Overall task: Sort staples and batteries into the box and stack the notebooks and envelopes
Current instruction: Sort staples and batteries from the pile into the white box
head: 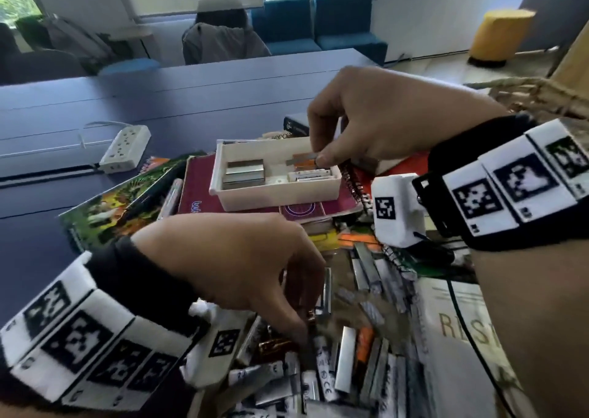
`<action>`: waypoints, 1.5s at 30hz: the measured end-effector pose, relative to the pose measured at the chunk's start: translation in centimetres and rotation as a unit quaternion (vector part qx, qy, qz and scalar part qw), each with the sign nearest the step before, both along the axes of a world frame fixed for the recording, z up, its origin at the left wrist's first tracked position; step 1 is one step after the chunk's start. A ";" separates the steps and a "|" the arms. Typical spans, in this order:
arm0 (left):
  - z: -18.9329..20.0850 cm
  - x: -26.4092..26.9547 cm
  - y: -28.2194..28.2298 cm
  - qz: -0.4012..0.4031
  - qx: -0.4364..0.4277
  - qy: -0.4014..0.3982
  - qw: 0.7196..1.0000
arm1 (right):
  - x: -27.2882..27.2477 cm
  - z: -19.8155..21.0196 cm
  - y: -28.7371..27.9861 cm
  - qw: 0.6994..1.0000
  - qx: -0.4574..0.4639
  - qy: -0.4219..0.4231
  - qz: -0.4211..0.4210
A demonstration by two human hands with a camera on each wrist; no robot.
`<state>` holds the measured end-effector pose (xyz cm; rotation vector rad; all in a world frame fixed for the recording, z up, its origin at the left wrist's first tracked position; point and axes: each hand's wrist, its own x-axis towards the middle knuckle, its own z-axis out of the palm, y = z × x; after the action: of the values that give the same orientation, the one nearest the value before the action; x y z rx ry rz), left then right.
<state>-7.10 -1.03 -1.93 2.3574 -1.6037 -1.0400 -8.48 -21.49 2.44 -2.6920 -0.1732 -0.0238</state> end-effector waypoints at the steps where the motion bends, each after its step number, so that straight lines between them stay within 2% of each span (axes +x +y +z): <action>1: -0.2 -0.1 -0.1 -0.001 0.000 -0.003 1.000 | 0.0 0.0 0.1 1.000 -0.001 -0.002 0.000; 5: -0.8 0.2 -0.2 0.001 -0.014 -0.011 1.000 | 0.0 -0.1 0.6 1.000 0.003 -0.004 0.008; 11: -0.2 1.4 0.3 0.027 -0.045 0.026 0.998 | 0.2 -0.2 0.5 1.000 0.011 -0.017 0.013; 16: 1.1 3.2 1.4 0.098 -0.177 0.070 0.977 | 0.6 -0.6 0.4 0.998 0.030 -0.050 0.002; 18: 1.2 4.0 1.9 0.129 -0.242 0.055 0.960 | 0.7 -0.6 0.3 0.996 0.049 -0.077 -0.007; 20: 1.1 4.9 2.4 0.183 -0.313 0.019 0.932 | 0.8 -0.7 0.2 0.992 0.057 -0.113 -0.021; 23: 0.3 6.5 3.0 0.285 -0.405 -0.053 0.867 | 1.1 -1.0 0.2 0.986 0.073 -0.145 -0.039; 26: -0.7 8.1 3.5 0.355 -0.451 -0.096 0.813 | 1.6 -1.6 0.3 0.982 0.086 -0.162 -0.048; 29: -1.4 8.8 3.7 0.383 -0.448 -0.109 0.800 | 2.3 -2.4 0.7 0.979 0.096 -0.171 -0.055; 34: -2.2 9.4 3.6 0.398 -0.384 -0.134 0.823 | 2.9 -4.0 1.6 0.980 0.111 -0.155 -0.055; 37: -2.1 9.4 3.7 0.403 -0.359 -0.162 0.826 | 3.0 -4.4 1.9 0.982 0.107 -0.148 -0.055; 43: -1.9 8.8 3.3 0.411 -0.357 -0.247 0.801 | 3.0 -4.9 2.5 0.985 0.094 -0.134 -0.056; 45: -1.7 8.6 3.2 0.404 -0.360 -0.252 0.802 | 3.3 -5.2 2.5 0.984 0.100 -0.135 -0.055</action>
<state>1.47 2.19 -3.67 2.3639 -0.6465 0.3469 -5.22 -19.01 -2.78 -2.4855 -0.0979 -0.4181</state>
